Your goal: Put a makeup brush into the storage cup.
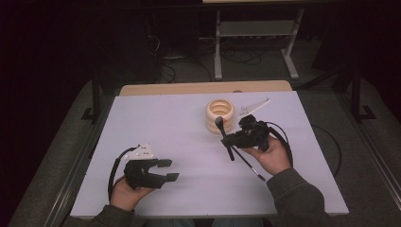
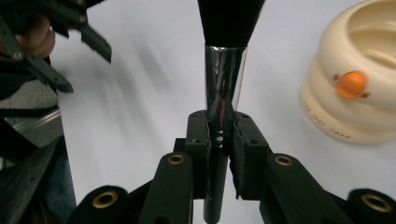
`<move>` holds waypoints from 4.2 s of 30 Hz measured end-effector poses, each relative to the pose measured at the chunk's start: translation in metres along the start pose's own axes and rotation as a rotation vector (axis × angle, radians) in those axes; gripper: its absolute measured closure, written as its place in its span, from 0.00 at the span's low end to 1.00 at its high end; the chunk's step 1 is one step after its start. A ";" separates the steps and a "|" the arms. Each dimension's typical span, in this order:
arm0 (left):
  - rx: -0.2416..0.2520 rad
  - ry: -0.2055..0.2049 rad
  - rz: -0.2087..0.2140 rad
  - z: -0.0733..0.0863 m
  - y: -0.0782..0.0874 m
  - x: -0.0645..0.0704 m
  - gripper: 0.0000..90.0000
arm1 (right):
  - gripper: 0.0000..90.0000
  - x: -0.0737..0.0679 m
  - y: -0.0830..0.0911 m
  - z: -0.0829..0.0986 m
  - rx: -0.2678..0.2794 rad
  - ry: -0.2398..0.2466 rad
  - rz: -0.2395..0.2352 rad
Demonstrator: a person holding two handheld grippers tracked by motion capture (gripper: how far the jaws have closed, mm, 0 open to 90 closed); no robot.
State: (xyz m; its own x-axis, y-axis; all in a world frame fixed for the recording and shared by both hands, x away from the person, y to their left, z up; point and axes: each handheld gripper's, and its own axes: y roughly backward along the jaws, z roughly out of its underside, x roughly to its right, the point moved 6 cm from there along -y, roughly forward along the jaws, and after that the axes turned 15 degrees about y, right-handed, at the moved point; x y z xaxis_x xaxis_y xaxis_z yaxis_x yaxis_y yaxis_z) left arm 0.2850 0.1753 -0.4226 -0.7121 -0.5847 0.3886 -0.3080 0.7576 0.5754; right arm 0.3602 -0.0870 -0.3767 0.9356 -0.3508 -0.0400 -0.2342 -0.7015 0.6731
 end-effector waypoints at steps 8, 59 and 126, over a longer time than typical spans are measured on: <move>0.008 0.018 -0.004 0.000 0.003 -0.002 0.45 | 0.86 0.019 0.010 -0.013 0.008 -0.028 0.026; 0.015 0.032 -0.026 0.002 0.006 -0.014 0.41 | 0.86 0.129 -0.008 -0.107 0.022 -0.174 0.219; 0.024 0.055 -0.021 0.001 0.003 -0.017 0.39 | 0.85 0.134 -0.050 -0.047 0.038 -0.242 0.278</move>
State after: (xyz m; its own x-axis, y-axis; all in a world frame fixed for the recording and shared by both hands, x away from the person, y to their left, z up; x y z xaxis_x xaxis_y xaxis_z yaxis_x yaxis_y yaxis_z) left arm 0.2950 0.1879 -0.4284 -0.6696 -0.6153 0.4159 -0.3380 0.7511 0.5671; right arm 0.5100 -0.0700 -0.3804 0.7466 -0.6643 -0.0361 -0.4845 -0.5802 0.6547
